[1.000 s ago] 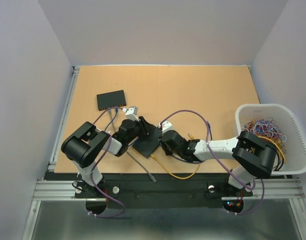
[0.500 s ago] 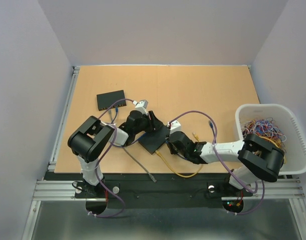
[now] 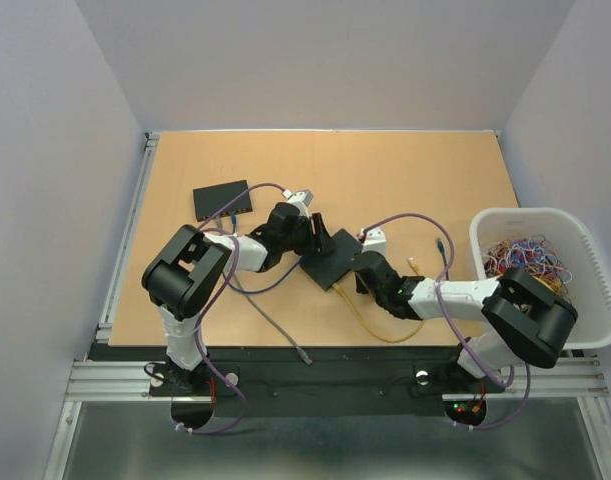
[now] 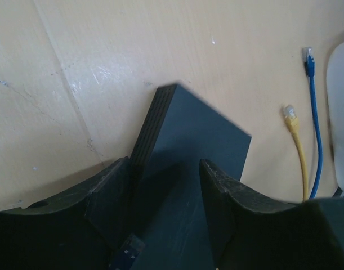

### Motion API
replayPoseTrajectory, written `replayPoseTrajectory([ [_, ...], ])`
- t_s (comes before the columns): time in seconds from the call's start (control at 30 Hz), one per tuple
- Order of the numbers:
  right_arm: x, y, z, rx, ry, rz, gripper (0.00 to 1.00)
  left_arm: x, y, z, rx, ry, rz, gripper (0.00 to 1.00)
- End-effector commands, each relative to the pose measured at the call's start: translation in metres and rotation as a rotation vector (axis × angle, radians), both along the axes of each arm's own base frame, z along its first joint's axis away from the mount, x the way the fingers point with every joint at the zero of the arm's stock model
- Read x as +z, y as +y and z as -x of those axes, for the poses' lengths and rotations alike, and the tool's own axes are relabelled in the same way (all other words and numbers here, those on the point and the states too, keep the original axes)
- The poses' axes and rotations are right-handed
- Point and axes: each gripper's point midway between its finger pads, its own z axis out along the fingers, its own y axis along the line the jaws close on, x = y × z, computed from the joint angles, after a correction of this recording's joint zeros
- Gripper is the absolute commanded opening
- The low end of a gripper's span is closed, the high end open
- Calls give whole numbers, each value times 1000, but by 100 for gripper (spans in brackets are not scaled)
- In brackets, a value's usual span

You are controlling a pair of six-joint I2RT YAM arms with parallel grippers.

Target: Insert the plug into the switch port

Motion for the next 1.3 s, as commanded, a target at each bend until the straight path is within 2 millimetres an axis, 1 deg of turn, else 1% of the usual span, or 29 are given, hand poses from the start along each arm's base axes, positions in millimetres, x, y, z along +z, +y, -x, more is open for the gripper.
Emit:
replayPoseTrajectory([
  [0.0,29,-33,-34,-209,-113,-80,0,17,-7,12,-67,17,-39,63],
  [0.1,31,-40,-40,-233,-110,-70,0,29,-7,8,-60,-8,-44,63],
  [0.13,40,-37,-55,-250,-118,-75,1,38,-2,7,-43,-23,-52,63],
  [0.2,35,-35,-58,-245,-107,-63,0,46,-2,6,-39,-36,-44,63],
  [0.27,43,-28,-71,-249,-119,-69,0,52,-1,9,-43,-38,-37,63],
  [0.3,35,-25,-75,-246,-105,-51,1,60,1,9,-37,-51,-29,63],
  [0.37,33,-22,-85,-253,-98,-45,1,67,4,11,-27,-61,-33,63],
  [0.4,35,-18,-97,-261,-102,-53,0,75,8,12,-20,-75,-35,63],
  [0.47,35,-12,-108,-261,-100,-55,1,84,12,15,-15,-86,-34,63],
  [0.5,36,-6,-119,-254,-99,-60,0,96,16,18,-5,-107,-35,63],
  [0.57,39,2,-130,-243,-103,-65,1,107,23,20,14,-124,-39,63],
  [0.6,48,10,-141,-230,-115,-80,3,119,29,24,21,-145,-37,63],
  [0.63,41,13,-145,-226,-104,-69,5,123,34,25,38,-155,-46,63],
  [0.7,43,21,-155,-208,-105,-75,9,136,43,31,56,-172,-47,63],
  [0.73,54,27,-167,-206,-124,-95,16,140,47,33,65,-182,-51,63],
  [0.77,54,32,-171,-192,-123,-97,21,143,50,35,69,-186,-53,63],
  [0.8,47,37,-174,-164,-105,-85,27,153,56,39,79,-206,-45,63],
  [0.83,53,43,-180,-155,-117,-93,41,151,63,42,96,-205,-69,63],
  [0.87,51,44,-181,-138,-108,-75,46,158,70,47,107,-224,-69,63],
  [0.9,52,43,-181,-140,-109,-72,50,158,77,49,123,-232,-86,62],
  [0.93,56,41,-180,-147,-115,-68,58,156,89,50,162,-235,-119,62],
  [0.97,53,37,-176,-154,-109,-59,64,151,94,56,162,-233,-135,62],
  [1.0,65,35,-174,-155,-127,-70,69,161,108,58,211,-263,-139,62],
  [1.03,68,33,-173,-156,-131,-72,86,165,116,59,251,-274,-139,62],
  [1.13,89,29,-163,-138,-146,-97,100,183,123,73,258,-304,-80,62],
  [1.17,93,28,-159,-130,-141,-102,100,188,126,75,264,-309,-76,62],
  [1.2,98,28,-155,-124,-142,-112,100,205,131,79,278,-339,-54,62],
  [1.23,100,24,-148,-118,-138,-115,100,205,137,83,285,-329,-78,62],
  [1.27,120,23,-143,-109,-164,-149,100,211,145,83,312,-343,-92,62],
])
